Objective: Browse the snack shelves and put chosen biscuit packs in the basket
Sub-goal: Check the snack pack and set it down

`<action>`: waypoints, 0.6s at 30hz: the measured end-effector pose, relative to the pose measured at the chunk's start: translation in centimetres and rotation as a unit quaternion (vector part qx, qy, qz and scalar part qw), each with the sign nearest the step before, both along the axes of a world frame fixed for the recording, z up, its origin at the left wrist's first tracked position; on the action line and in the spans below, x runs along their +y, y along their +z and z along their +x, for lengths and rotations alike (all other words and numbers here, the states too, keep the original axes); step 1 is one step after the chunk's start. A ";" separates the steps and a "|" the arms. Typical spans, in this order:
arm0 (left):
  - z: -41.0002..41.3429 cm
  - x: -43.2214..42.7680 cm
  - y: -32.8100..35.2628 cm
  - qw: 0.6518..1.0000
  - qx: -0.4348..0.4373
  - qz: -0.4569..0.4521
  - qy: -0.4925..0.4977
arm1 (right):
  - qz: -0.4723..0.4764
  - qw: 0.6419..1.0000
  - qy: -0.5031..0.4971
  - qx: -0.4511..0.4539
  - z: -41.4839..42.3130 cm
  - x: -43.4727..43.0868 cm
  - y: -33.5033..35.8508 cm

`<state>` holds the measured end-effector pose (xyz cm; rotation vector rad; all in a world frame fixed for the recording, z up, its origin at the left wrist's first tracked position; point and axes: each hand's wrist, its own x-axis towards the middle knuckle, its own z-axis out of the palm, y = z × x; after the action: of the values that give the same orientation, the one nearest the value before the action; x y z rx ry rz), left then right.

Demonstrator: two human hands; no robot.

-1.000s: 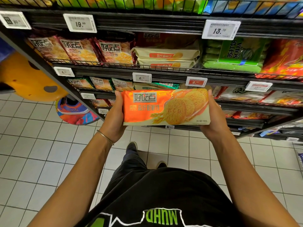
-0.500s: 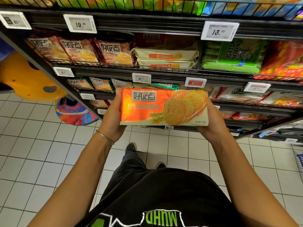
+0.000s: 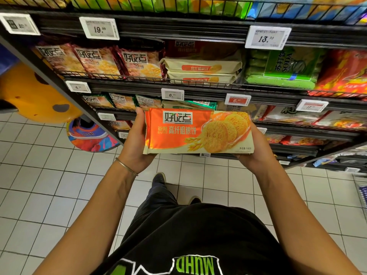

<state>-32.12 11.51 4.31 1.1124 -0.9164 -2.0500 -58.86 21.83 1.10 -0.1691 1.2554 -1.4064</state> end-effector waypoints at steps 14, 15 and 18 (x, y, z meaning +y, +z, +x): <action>0.4 0.2 0.3 0.999 -0.019 -0.007 -0.026 | -0.014 0.999 0.012 -0.031 0.4 0.2 -0.5; 0.4 0.3 0.3 0.999 -0.020 -0.007 -0.026 | -0.014 0.999 0.010 -0.034 0.4 0.2 -0.5; 0.4 0.4 0.3 1.000 -0.019 -0.007 -0.022 | -0.017 0.999 0.005 -0.044 0.5 0.3 -0.4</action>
<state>-31.72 11.92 4.58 1.1370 -0.9812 -2.0603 -58.39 22.13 0.67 -0.1346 1.1571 -1.4124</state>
